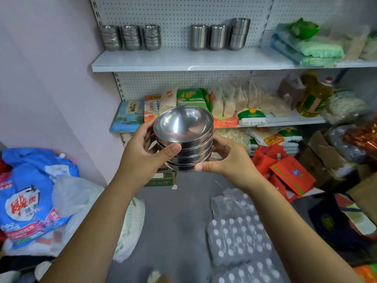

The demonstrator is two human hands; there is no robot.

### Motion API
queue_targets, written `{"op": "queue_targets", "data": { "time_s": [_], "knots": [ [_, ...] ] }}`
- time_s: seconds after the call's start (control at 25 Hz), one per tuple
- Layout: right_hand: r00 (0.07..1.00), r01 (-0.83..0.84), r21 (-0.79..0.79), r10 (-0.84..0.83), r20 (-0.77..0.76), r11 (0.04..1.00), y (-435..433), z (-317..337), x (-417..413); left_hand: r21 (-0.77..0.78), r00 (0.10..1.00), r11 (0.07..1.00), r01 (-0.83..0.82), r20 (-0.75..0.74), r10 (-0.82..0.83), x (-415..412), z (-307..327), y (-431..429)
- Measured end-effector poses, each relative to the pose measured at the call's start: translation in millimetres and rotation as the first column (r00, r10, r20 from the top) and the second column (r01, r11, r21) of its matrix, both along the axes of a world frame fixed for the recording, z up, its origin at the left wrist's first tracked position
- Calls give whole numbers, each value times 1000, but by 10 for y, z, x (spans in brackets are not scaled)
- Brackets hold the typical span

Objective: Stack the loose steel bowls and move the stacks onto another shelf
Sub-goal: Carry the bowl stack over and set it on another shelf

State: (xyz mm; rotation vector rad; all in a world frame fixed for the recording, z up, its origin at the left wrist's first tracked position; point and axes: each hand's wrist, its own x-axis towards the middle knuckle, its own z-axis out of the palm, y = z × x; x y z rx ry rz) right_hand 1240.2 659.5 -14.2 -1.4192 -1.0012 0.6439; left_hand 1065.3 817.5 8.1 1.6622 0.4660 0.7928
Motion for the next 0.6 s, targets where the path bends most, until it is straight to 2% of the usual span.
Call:
{"op": "queue_targets", "data": {
  "time_s": [0.16,0.36,0.6],
  "knots": [
    [1000,-3,-5,3,13,1000,762,-87,476,-15,1000,1000,6,-5,-6,453,-49,763],
    [990,134,60,-136,42,989,1800,37,1099,9,991,992,129,-33,-129,1218,167,1957],
    [969,247,98,-248,-3,964,2875,132,1708,43,967,969,244,-84,-239,2033,449,3241]
  ]
}}
